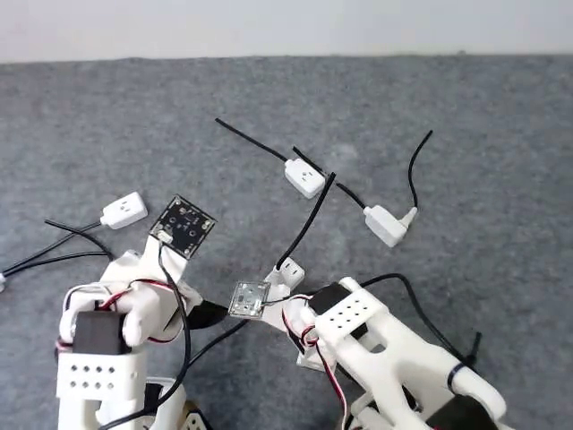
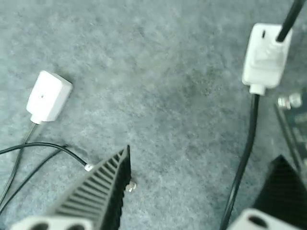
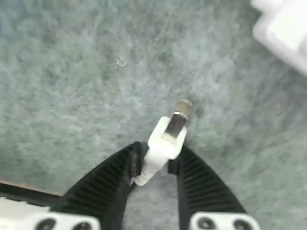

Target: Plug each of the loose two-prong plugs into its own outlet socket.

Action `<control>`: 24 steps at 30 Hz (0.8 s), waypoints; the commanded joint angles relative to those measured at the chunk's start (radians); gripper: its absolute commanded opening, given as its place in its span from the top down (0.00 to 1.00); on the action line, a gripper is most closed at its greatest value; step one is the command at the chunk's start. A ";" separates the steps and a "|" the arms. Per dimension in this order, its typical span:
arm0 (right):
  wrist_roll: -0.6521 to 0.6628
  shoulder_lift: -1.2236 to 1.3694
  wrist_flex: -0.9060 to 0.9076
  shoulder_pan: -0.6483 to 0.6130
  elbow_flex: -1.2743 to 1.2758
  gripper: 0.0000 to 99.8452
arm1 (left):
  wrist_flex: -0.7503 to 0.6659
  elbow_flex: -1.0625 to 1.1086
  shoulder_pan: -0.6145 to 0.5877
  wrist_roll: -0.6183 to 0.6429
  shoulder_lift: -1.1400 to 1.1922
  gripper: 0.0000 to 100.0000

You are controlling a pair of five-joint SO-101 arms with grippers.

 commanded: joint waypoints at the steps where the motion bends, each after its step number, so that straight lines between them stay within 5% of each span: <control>1: 0.029 0.016 -0.008 0.025 0.038 0.96 | -0.021 -0.008 0.002 -0.003 -0.011 0.59; 10: 0.032 0.007 0.010 0.025 0.020 0.99 | -0.021 -0.008 0.002 -0.003 -0.011 0.59; 24: 0.029 0.004 0.427 0.025 -0.474 0.99 | -0.023 -0.010 0.009 0.002 -0.011 0.59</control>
